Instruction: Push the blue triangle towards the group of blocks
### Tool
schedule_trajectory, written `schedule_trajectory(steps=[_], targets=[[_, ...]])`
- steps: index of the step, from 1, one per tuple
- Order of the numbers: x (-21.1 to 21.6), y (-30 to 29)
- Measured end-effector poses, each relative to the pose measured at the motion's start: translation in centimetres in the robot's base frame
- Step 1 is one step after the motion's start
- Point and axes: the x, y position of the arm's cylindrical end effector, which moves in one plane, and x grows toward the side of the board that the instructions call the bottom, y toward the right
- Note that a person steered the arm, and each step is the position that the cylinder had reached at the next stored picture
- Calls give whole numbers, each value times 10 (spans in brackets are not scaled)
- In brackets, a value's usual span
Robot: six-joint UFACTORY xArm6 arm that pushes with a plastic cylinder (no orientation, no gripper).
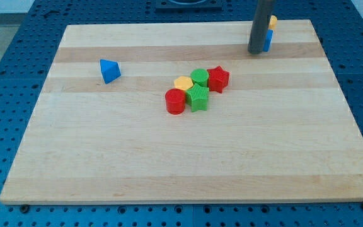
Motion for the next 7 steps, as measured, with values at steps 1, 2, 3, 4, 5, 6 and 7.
schedule_trajectory(steps=[1, 2, 3, 4, 5, 6, 7], targets=[[2, -9], [10, -103], [3, -202], [-12, -282], [12, -338], [40, -353], [72, -347]])
